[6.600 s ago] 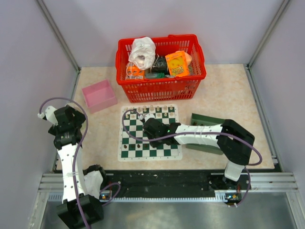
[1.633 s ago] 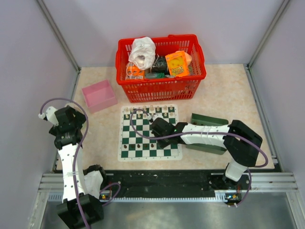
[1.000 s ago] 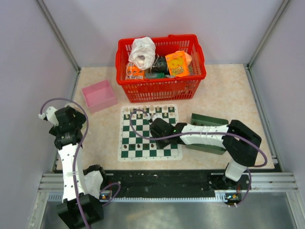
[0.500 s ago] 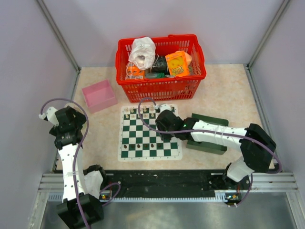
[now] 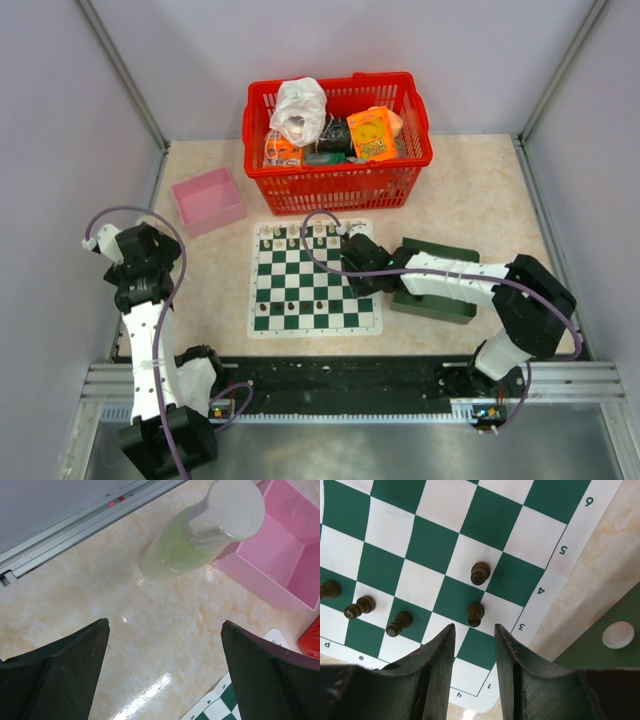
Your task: Set up the chess pieces on the board
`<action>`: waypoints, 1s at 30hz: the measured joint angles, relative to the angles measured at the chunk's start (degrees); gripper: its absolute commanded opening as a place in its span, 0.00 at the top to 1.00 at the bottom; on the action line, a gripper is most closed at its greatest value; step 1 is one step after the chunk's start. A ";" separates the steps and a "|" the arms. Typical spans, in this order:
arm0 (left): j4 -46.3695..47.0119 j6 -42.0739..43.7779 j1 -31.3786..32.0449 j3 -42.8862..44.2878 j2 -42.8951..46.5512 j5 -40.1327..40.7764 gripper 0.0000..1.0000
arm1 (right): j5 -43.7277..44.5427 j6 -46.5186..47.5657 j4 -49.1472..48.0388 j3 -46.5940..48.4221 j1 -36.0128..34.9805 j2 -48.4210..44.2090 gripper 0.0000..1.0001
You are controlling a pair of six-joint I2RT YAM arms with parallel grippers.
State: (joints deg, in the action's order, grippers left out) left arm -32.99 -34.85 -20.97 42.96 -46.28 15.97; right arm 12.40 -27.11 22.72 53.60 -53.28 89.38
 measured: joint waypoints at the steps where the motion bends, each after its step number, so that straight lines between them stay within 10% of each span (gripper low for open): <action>1: -0.02 -0.02 0.00 -0.02 0.00 -0.04 0.01 | -0.11 0.00 -0.15 0.00 0.00 0.31 0.64; 30: 0.00 0.00 0.00 -0.02 -0.24 -0.07 0.01 | -0.68 0.48 -1.16 0.04 0.17 3.17 0.73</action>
State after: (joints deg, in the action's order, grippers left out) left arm -32.99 -34.85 -20.97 42.94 -46.52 15.90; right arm 11.73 -26.63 21.56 53.65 -53.10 92.55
